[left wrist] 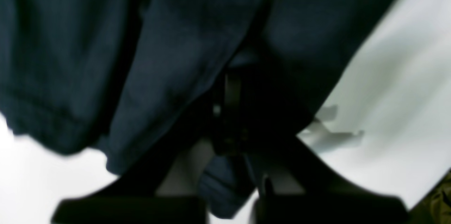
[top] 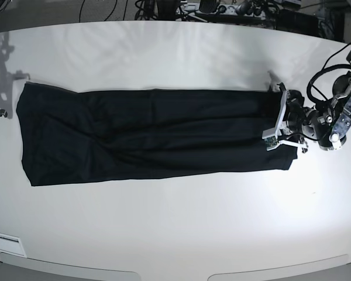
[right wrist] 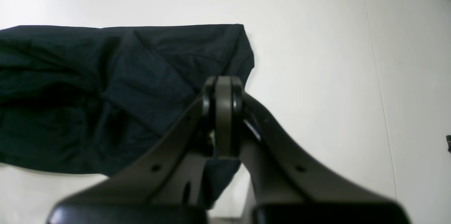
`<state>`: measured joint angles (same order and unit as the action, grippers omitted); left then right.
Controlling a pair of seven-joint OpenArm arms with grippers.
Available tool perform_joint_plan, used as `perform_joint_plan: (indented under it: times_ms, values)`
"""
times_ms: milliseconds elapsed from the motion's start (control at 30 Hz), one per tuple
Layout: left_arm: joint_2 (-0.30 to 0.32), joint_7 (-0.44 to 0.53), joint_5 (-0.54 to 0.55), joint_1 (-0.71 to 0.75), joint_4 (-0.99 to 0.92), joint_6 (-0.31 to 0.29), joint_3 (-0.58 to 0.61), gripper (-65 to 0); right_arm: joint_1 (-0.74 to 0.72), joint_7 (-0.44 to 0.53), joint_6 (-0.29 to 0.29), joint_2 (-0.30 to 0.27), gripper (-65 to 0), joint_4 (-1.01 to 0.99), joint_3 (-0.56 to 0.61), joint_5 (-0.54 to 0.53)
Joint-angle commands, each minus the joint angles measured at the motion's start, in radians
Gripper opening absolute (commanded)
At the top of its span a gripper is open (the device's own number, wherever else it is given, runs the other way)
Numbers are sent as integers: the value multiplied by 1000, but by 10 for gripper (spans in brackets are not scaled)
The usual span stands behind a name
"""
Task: Fold the T-shirt properly
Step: 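Grasp the strip's hem end with the left gripper and pull it straight, then hold the hem end with the left gripper, smoothing the strip taut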
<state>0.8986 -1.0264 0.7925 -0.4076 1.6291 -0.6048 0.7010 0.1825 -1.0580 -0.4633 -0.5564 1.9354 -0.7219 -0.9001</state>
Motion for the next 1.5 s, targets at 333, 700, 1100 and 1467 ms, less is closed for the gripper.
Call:
perform_joint_plan:
  times_ms: [333, 700, 1100, 1467]
  values:
    - [78, 2, 77, -142, 69, 48, -16, -650, -11, 26, -1, -24, -650, 13, -9, -12]
    - [2, 120, 121, -183, -247, 240, -353, -650, -11, 26, -8, -24, -650, 13, -9, -17]
    - [-172, -40, 431, -235, -790, 73, -566, -355, -11, 26, -8, -23, -650, 13, -9, -42]
    - [-230, -82, 373, -235, -840, 66, -564, -355, -11, 26, -10, -24, -650, 13, -9, -42]
